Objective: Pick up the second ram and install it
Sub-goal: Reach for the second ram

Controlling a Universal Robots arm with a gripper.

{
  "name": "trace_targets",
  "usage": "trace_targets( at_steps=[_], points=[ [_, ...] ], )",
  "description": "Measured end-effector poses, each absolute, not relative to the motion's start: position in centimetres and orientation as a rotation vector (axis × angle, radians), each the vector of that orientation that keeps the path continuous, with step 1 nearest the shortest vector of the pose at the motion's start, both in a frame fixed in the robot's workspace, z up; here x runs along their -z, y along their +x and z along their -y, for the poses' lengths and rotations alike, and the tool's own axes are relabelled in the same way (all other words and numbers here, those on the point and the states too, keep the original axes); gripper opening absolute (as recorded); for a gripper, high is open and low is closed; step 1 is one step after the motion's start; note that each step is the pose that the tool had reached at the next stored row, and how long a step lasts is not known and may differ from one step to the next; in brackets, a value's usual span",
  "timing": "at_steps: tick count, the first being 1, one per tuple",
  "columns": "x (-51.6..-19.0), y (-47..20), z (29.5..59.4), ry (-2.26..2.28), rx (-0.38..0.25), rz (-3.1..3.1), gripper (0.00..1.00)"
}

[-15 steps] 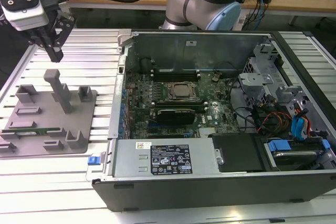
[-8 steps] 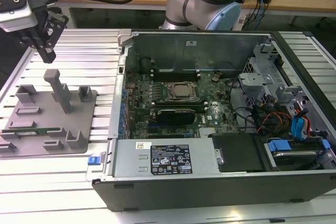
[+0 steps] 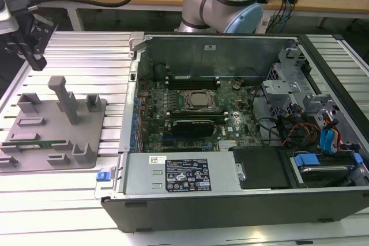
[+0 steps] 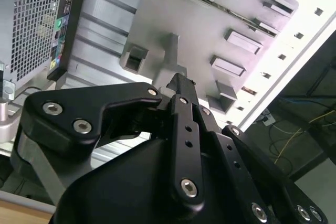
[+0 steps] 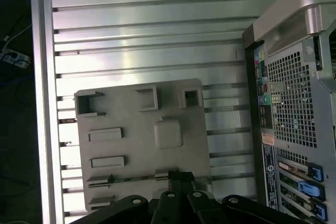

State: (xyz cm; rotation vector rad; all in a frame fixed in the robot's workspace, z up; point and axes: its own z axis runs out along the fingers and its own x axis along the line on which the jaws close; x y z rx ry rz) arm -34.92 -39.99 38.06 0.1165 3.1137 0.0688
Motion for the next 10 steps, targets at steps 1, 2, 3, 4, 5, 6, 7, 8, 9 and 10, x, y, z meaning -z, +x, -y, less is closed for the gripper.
trace_targets(
  at_steps=[1, 2, 3, 4, 5, 6, 7, 8, 9, 10],
  points=[
    [-38.0, -35.1, 40.0, 0.117, -0.069, -3.114, 0.08],
    [-38.0, -35.3, 40.0, 0.117, -0.069, -3.114, 0.08],
    [-38.0, -35.7, 40.0, 0.117, -0.069, -3.114, 0.08],
    [-37.9, -36.0, 40.0, 0.117, -0.069, -3.114, 0.08],
    [-37.9, -36.3, 40.0, 0.117, -0.069, -3.114, 0.08],
    [-37.8, -36.5, 40.0, 0.117, -0.069, -3.114, 0.08],
    [-37.7, -36.6, 40.0, 0.117, -0.069, -3.114, 0.08],
    [-37.6, -36.8, 40.0, 0.117, -0.069, -3.114, 0.08],
    [-37.5, -37.1, 40.0, 0.117, -0.069, -3.114, 0.08],
    [-37.5, -37.3, 40.0, 0.117, -0.069, -3.114, 0.08]
  ],
)
